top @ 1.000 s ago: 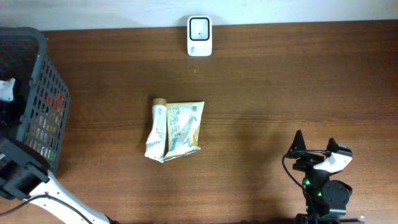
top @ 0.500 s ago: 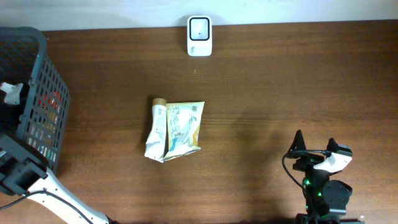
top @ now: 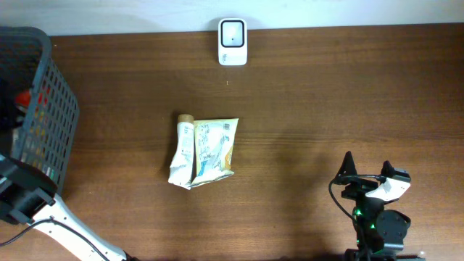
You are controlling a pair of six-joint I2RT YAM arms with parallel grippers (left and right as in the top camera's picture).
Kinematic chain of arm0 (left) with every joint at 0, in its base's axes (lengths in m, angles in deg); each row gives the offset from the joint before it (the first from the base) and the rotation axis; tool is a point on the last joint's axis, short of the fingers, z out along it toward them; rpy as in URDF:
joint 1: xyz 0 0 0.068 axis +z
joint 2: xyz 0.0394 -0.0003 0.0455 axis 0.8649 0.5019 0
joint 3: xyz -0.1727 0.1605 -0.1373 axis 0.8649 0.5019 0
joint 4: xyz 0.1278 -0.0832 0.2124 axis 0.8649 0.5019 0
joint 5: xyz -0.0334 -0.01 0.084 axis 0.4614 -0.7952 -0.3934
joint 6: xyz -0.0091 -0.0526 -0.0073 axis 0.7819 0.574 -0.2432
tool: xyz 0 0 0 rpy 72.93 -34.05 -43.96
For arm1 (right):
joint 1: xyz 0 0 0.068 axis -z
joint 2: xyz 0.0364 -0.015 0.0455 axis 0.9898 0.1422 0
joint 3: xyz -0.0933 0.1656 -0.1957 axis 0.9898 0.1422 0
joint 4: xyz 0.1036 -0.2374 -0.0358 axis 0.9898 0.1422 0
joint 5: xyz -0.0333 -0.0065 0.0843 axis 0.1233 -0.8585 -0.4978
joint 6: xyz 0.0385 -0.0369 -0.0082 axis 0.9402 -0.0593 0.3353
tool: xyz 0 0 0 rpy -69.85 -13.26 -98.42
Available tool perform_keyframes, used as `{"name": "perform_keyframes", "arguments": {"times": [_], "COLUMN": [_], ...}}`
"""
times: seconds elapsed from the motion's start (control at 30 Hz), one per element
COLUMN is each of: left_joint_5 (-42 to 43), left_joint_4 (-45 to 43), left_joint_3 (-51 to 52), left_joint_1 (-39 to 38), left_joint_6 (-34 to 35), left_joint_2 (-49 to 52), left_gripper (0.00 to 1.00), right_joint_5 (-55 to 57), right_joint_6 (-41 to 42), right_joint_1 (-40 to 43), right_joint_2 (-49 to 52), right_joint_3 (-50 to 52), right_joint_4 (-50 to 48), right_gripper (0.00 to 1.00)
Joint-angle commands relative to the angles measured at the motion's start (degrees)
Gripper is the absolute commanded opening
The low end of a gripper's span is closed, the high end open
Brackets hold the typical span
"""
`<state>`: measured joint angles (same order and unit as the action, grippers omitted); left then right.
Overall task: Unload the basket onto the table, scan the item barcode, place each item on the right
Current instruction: 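Reach the left gripper into the basket toward the red-topped pasta bag, then lift the red-topped pasta bag out and lay it beside the tube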
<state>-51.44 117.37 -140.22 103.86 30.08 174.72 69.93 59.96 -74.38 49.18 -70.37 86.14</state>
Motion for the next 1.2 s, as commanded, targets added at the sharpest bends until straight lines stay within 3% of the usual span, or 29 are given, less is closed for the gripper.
{"name": "perform_keyframes", "arguments": {"times": [0.0,0.53,0.77,1.03,1.17], "left_joint_5": [6.6,19.2,19.5,13.6,7.3], "left_joint_4": [2.0,1.4,-1.9,-3.5,-1.6], "left_joint_3": [-4.0,-4.0,-4.0,-4.0,-4.0], "left_joint_1": [-0.3,-0.7,-1.8,-15.5,-24.2], "left_joint_6": [3.0,7.9,10.3,10.5,14.8], "left_joint_2": [-3.7,-29.3,-38.9,-41.0,-40.7], "left_gripper": [0.00,0.00,0.00,0.00,0.00], "right_joint_5": [0.3,0.3,0.3,0.3,0.3], "right_joint_6": [0.4,0.4,0.4,0.4,0.4], "right_joint_1": [-0.3,-0.3,-0.3,-0.3,-0.3], "right_joint_2": [-0.2,-0.2,-0.2,-0.2,-0.2], "right_joint_3": [0.3,0.3,0.3,0.3,0.3], "right_joint_4": [0.4,0.4,0.4,0.4,0.4], "right_gripper": [0.99,0.99,0.99,0.99,0.99]}}
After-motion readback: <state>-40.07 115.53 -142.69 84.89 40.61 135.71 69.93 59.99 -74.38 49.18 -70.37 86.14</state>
